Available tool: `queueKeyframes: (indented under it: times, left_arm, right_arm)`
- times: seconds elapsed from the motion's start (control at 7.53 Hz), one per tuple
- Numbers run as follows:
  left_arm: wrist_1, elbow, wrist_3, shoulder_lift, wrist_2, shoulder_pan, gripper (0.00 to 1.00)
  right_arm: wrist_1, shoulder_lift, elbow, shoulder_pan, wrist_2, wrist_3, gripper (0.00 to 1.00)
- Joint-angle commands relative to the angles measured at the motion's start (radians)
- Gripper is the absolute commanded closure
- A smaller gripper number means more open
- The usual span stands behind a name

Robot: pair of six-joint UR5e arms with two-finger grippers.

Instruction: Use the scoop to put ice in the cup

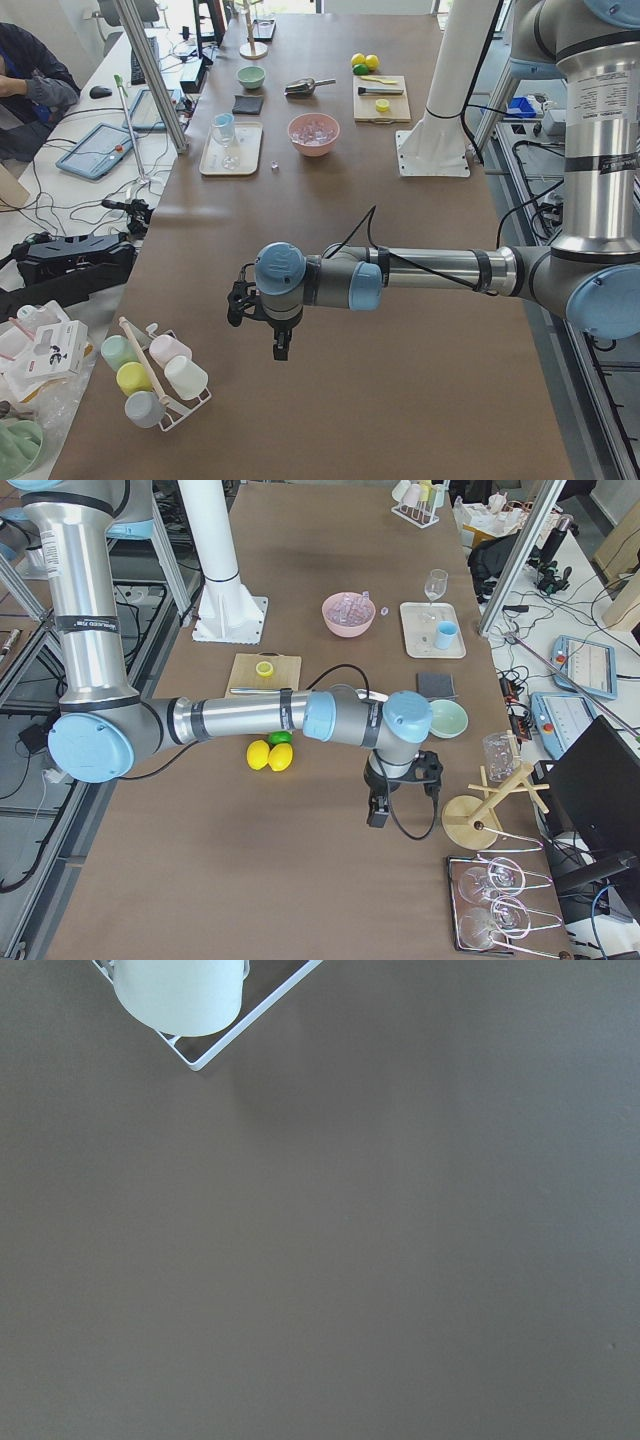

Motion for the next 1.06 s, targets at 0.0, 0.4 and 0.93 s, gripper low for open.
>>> queueKeyframes:
  times: [0.0,0.4,0.93]
  left_arm:
    - [0.000,-0.002,0.000,-0.001,-0.001,-0.003,0.02]
    - [0.000,0.001,0.000,0.001,-0.001,-0.003,0.02]
    - [0.000,0.002,0.000,-0.001,-0.001,-0.003,0.02]
  right_arm:
    - [0.115,-0.085,-0.011,0.012,0.015,-0.009,0.00]
    - [0.115,-0.107,0.009,0.012,0.001,-0.009,0.00]
    - [0.110,-0.071,0.028,0.012,-0.002,-0.009,0.00]
